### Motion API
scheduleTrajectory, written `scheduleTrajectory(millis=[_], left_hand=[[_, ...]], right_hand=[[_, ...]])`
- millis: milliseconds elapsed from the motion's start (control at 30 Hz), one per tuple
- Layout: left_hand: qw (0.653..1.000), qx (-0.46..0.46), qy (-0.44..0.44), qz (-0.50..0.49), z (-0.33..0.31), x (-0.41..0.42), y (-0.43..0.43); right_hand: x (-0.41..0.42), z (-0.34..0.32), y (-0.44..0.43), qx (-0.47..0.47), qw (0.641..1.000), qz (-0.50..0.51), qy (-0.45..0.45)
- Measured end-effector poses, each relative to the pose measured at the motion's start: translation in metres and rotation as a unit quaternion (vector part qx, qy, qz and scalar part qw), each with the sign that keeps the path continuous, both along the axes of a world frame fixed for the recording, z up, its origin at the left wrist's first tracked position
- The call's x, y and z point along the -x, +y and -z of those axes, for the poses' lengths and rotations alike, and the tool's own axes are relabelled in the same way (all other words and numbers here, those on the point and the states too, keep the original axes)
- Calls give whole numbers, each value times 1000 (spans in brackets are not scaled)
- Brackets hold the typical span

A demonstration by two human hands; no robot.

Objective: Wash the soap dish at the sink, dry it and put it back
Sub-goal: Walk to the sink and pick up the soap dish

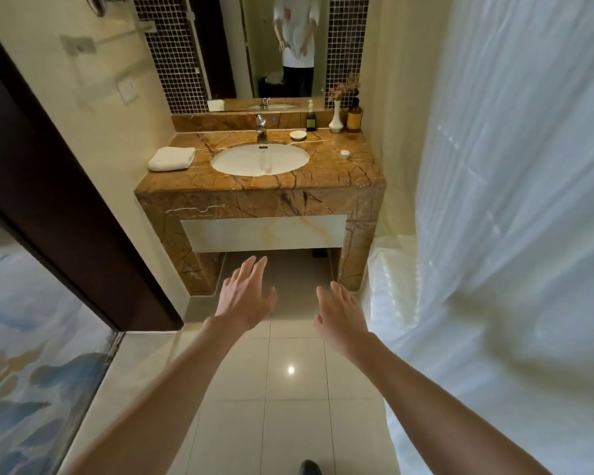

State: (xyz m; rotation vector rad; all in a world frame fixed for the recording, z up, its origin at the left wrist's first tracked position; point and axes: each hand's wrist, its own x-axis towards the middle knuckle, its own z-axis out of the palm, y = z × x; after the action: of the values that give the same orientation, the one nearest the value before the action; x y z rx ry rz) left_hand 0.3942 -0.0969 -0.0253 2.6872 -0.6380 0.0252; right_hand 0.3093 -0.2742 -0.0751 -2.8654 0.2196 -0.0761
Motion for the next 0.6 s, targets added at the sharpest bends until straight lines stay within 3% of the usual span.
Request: scheduleTrajectory(millis=[600], left_hand=[[1000, 11, -18, -8, 3, -216, -42]], right_hand=[[-212, 3, -44, 28, 999, -30, 3]])
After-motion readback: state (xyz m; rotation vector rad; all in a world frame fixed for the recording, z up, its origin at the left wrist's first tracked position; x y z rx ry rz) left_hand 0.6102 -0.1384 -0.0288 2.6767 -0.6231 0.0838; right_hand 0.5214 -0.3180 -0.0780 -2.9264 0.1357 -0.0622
